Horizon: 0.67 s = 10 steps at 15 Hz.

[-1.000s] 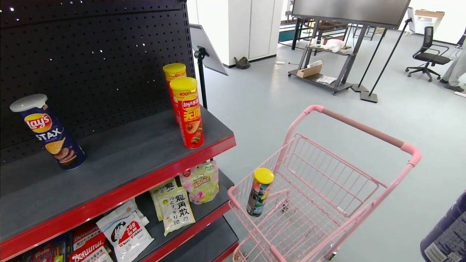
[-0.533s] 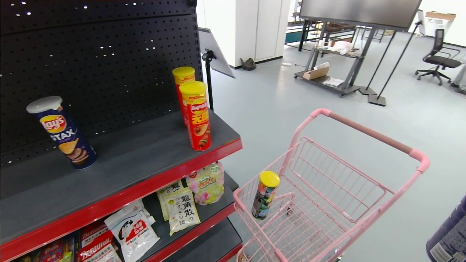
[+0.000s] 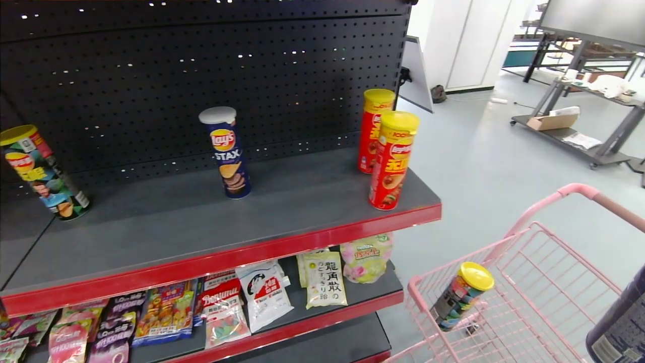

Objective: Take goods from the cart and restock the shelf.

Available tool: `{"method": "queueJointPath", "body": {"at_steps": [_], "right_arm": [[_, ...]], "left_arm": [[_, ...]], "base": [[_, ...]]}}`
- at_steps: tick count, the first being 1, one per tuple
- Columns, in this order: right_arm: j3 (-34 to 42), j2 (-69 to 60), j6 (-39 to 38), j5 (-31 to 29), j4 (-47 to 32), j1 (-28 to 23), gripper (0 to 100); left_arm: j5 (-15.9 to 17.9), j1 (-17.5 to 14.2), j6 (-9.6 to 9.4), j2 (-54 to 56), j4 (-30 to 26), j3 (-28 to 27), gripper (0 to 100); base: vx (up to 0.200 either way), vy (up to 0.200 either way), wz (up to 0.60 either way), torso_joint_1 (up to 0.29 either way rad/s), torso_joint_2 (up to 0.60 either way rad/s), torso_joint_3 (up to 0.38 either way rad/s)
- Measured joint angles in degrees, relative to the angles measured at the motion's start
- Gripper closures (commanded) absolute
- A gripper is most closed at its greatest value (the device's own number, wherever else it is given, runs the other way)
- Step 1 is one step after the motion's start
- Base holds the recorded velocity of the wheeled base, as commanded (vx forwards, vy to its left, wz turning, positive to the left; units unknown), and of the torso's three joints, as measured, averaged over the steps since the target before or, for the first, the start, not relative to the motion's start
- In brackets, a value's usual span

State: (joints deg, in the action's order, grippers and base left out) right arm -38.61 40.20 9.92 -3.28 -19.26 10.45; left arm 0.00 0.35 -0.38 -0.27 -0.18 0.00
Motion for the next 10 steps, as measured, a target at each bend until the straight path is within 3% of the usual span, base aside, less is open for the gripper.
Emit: {"method": "queueJointPath", "body": {"at_steps": [5, 10], "right_arm": [[0.2, -3.9, -0.2, 1.0, 0.2, 0.1, 100], [4.2, -13.2, -0.2, 3.0, 0.2, 0.3, 100]], "left_arm": [[0.0, 0.0, -0.17, 0.0, 0.0, 0.0, 0], [-0.1, 0.0, -0.16, 0.0, 0.0, 0.0, 0]], "base": [[0.0, 0.0, 0.0, 0.0, 0.0, 0.0], [0.2, 0.0, 0.0, 0.0, 0.0, 0.005]]}}
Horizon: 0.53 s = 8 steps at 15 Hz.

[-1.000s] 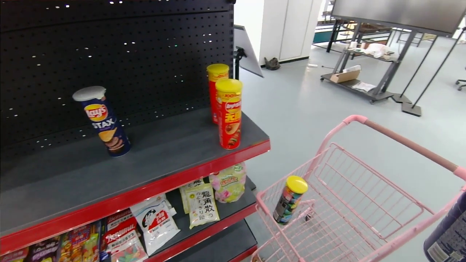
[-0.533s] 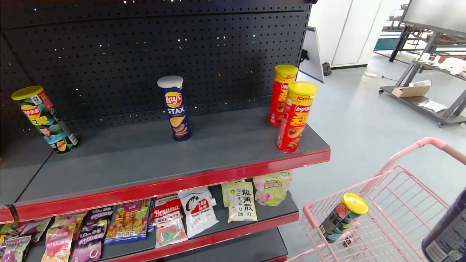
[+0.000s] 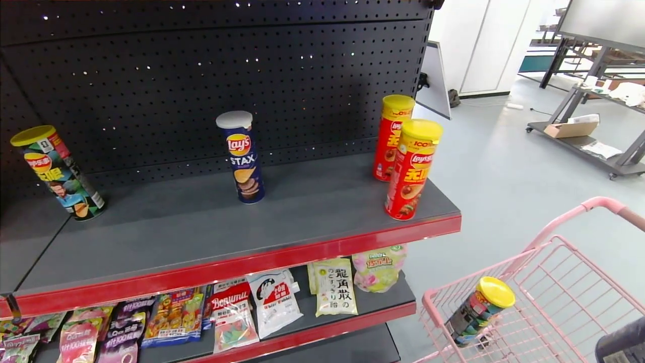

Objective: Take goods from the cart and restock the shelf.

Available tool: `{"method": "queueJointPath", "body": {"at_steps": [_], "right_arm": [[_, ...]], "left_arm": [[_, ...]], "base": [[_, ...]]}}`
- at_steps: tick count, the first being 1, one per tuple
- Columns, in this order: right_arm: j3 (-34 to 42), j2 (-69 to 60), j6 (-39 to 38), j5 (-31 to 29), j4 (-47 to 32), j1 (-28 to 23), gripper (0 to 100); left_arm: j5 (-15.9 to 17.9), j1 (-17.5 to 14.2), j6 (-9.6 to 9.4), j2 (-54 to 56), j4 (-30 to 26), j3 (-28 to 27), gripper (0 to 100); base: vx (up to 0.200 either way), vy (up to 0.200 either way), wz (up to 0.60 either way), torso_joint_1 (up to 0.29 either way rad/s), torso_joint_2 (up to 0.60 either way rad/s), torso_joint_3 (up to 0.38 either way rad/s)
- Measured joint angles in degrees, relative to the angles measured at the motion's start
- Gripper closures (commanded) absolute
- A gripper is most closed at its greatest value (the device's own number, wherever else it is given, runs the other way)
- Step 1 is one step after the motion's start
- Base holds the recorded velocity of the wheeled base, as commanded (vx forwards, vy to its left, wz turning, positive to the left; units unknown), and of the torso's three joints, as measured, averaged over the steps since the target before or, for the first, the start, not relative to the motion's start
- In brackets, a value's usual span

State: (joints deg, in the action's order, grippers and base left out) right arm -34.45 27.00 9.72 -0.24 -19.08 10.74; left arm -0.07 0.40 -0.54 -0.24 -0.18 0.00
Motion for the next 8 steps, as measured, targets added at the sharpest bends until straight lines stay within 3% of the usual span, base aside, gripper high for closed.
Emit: {"method": "queueJointPath", "body": {"at_steps": [1, 8], "right_arm": [[0.9, -1.4, 0.1, -0.2, 0.0, 0.0, 100], [5.6, -8.8, 0.1, -4.0, 3.7, -1.4, 100]], "left_arm": [[0.0, 0.0, 0.07, 0.0, 0.0, 0.0, 0], [0.1, 0.0, 0.13, -0.5, 0.0, 0.0, 0]], "base": [[0.2, 0.0, 0.0, 0.012, 0.01, 0.002], [0.0, 0.0, 0.0, 0.0, 0.0, 0.0]]}}
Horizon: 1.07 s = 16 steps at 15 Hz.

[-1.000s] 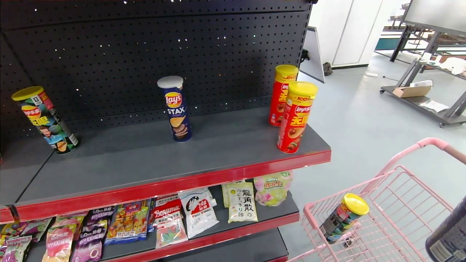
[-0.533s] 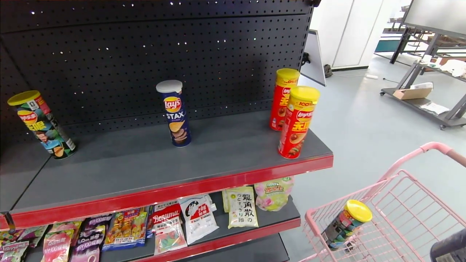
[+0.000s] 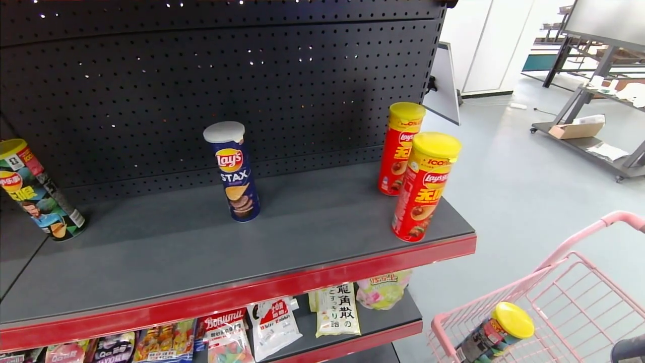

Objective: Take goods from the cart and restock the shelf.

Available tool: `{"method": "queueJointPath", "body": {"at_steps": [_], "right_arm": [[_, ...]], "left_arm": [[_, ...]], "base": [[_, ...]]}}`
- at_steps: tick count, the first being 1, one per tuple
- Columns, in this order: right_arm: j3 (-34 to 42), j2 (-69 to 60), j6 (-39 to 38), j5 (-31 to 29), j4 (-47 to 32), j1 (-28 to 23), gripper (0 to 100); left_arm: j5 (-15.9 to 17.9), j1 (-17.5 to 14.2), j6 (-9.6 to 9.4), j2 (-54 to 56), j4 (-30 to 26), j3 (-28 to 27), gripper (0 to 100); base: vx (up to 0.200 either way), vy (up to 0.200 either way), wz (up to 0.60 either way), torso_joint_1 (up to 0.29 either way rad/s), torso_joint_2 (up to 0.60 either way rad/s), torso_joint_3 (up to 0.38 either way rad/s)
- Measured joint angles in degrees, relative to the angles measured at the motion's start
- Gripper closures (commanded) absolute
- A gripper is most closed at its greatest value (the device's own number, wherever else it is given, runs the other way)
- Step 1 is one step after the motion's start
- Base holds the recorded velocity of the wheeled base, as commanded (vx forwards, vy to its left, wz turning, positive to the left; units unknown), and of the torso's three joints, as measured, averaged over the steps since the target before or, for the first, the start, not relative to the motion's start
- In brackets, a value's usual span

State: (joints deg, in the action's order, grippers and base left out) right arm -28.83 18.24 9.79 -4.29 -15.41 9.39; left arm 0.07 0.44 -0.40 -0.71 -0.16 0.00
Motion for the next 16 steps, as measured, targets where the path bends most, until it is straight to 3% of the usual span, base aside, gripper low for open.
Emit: {"method": "queueJointPath", "body": {"at_steps": [4, 5, 8, 9, 11, 13, 16], "right_arm": [[1.9, 1.5, -0.6, 0.4, 4.5, -0.3, 100], [1.9, 2.6, -0.7, 0.6, 4.9, -0.1, 100], [2.0, 6.5, -0.7, 0.5, 8.0, 0.0, 100], [1.9, 7.9, -1.0, 0.5, 9.8, -0.2, 100], [1.8, 10.1, -2.9, 0.7, 10.7, -0.1, 100], [1.6, 12.2, -6.3, 0.8, 11.0, 0.0, 100], [0.8, 15.1, -9.1, 0.9, 14.1, 0.1, 100]], "left_arm": [[1.9, 0.2, -2.22, -4.3, 0.0, -0.4, 0], [2.5, 1.0, -1.58, -6.0, 0.2, -2.4, 0], [3.6, 2.8, 2.97, -18.0, 0.8, -13.7, 0], [4.1, 3.2, 3.0, -25.0, 2.4, -17.4, 0], [6.9, 3.7, 0.62, -39.1, 9.3, -22.2, 0], [15.7, 3.8, -3.32, -54.0, 18.8, -25.6, 0], [28.1, 3.0, -8.85, -72.6, 26.9, -32.8, 0]], "base": [[0.0, 0.0, 0.0, 0.0, 0.0, 0.0], [0.0, 0.0, 0.0, 0.0, 0.0, 0.0], [0.0, 0.0, 0.0, 0.0, 0.0, 0.0], [0.0, 0.0, 0.0, 0.0, 0.0, 0.0], [0.0, 0.0, 0.0, 0.0, 0.0, 0.0], [0.0, 0.0, 0.0, 0.0, 0.0, 0.0], [0.0, 0.0, 0.0, 0.0, 0.0, 0.0]]}}
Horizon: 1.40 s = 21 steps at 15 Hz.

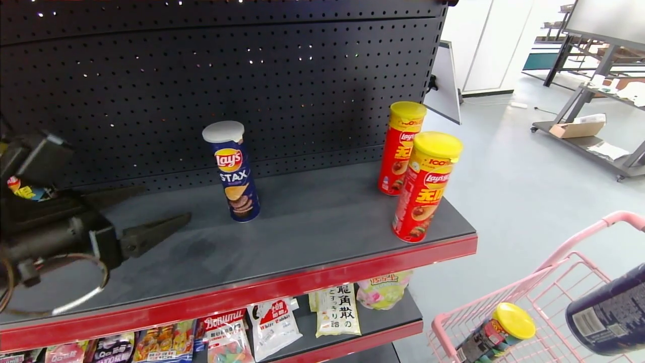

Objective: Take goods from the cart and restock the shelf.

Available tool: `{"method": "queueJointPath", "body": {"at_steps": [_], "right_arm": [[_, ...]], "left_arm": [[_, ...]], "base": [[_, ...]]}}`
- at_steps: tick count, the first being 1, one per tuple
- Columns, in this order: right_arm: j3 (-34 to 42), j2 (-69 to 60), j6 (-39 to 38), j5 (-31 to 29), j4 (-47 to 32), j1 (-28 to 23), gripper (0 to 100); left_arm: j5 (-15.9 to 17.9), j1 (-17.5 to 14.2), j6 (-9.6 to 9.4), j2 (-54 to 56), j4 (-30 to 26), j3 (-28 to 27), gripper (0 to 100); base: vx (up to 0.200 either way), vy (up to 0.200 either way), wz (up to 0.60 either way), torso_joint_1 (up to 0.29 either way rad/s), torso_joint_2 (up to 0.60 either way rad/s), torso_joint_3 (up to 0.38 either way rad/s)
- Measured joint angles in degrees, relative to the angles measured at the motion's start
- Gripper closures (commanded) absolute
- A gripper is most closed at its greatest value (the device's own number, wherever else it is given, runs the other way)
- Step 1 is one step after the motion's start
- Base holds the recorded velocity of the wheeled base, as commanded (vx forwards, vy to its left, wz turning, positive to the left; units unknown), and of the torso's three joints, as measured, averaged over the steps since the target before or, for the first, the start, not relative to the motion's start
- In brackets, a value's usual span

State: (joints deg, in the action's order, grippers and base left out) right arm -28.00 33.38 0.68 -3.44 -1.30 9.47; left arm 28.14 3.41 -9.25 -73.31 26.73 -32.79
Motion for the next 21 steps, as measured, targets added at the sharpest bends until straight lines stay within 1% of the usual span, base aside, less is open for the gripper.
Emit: {"method": "queueJointPath", "body": {"at_steps": [1, 2, 3, 4, 5, 6, 7, 9, 10, 11, 14, 21], "right_arm": [[-0.3, 1.0, -0.3, 0.0, 1.6, 0.0, 100], [-0.3, 2.0, -0.5, 0.0, 1.6, 0.0, 100], [-0.3, 2.6, -0.5, 0.0, 1.7, 0.0, 100], [-0.4, 3.2, -0.5, 0.0, 1.8, 0.0, 100], [-0.5, 3.5, -0.5, 0.0, 1.8, 0.0, 100], [-0.6, 3.7, -0.5, 0.0, 1.8, -0.1, 100], [-0.7, 3.9, -0.5, 0.0, 1.8, -0.1, 100], [-0.9, 4.1, -0.5, -0.1, 1.8, -0.2, 100], [-1.0, 4.2, -0.5, -0.1, 1.7, -0.2, 100], [-1.3, 4.2, -0.5, -0.1, 1.8, -0.2, 100], [-2.2, 4.5, -0.5, -0.4, 1.7, -0.3, 100], [-3.3, 4.9, -0.4, -0.7, 1.6, -0.2, 100]], "left_arm": [[3.2, -0.6, -2.1, -5.1, 1.8, -3.8, 0], [5.5, -1.2, -4.07, -9.6, 3.0, -7.6, 0], [7.3, -1.6, -5.35, -12.9, 4.0, -10.0, 0], [9.0, -2.1, -5.88, -15.5, 5.2, -11.3, 0], [11.0, -2.7, -5.99, -17.2, 6.1, -11.9, 0], [13.8, -3.4, -6.27, -18.5, 7.4, -12.2, 0], [15.5, -4.1, -7.17, -19.9, 9.0, -12.4, 0], [16.8, -5.1, -8.73, -22.6, 12.5, -13.4, 0], [18.4, -5.4, -8.89, -24.0, 14.5, -14.4, 0], [19.5, -5.5, -8.92, -25.2, 15.3, -15.4, 0], [22.4, -5.4, -8.84, -27.7, 15.4, -18.5, 0], [24.2, -5.2, -8.91, -32.4, 15.8, -24.1, 0]], "base": [[0.0, 0.0, 0.0, 0.0, 0.0, 0.0], [0.0, 0.0, 0.0, 0.0, 0.0, 0.0], [0.0, 0.0, 0.0, 0.0, 0.0, 0.0], [0.0, 0.0, 0.0, 0.0, 0.0, 0.0], [0.0, 0.0, 0.0, 0.0, 0.0, 0.0], [0.0, 0.0, 0.0, 0.0, 0.0, 0.0], [0.0, 0.0, 0.0, 0.0, 0.0, 0.0], [0.0, 0.0, 0.0, 0.0, 0.0, 0.0], [0.0, 0.0, 0.0, 0.0, 0.0, 0.0], [0.0, 0.0, 0.0, 0.0, 0.0, 0.0], [0.0, 0.0, 0.0, 0.0, 0.0, 0.0], [0.0, 0.0, 0.0, 0.0, 0.0, 0.0]]}}
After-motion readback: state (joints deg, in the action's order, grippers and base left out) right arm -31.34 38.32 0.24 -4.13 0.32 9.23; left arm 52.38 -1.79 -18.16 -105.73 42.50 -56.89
